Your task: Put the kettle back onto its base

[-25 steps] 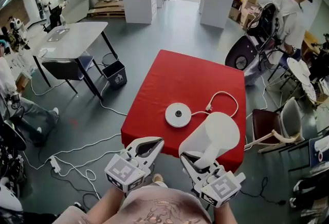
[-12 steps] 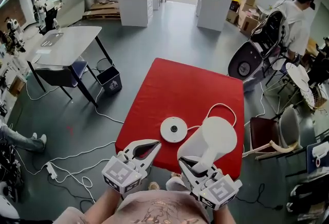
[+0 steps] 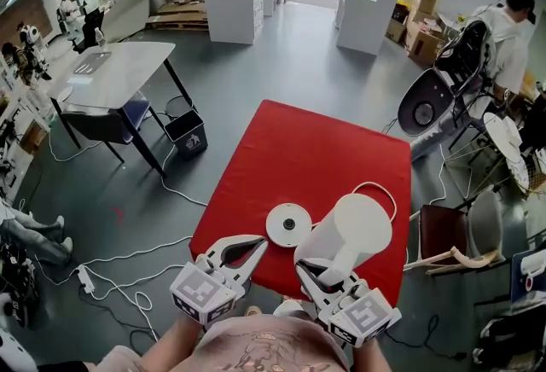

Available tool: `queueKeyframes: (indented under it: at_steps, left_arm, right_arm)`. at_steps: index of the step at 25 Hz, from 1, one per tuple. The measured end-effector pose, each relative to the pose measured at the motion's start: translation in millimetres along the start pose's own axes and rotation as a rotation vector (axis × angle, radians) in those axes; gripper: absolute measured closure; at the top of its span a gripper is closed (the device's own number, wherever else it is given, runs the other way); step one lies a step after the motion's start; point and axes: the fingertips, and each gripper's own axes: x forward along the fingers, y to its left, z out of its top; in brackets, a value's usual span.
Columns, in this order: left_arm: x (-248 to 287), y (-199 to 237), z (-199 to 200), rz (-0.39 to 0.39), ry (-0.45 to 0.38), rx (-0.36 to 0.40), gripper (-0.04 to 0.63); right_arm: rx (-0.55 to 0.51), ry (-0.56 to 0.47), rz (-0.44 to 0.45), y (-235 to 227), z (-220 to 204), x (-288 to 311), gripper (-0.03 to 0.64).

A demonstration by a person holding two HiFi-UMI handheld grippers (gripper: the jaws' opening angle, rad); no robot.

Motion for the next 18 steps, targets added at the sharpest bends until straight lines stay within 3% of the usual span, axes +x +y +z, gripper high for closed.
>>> queueKeyframes:
  at_steps: [8,18]
  left_arm:
    - [7.4,3.6,-2.2,0.021,0.006,-0.012,0.598]
    - [-6.3,25.3,-7.5,0.117,0.011,-0.027,0.598]
  right_arm:
    - [-0.021,0.007,0.035,-12.7,-0.1,12.1,0.578]
    - [-0.045,0.026,0.123,-26.5,-5.4,58.9,0.578]
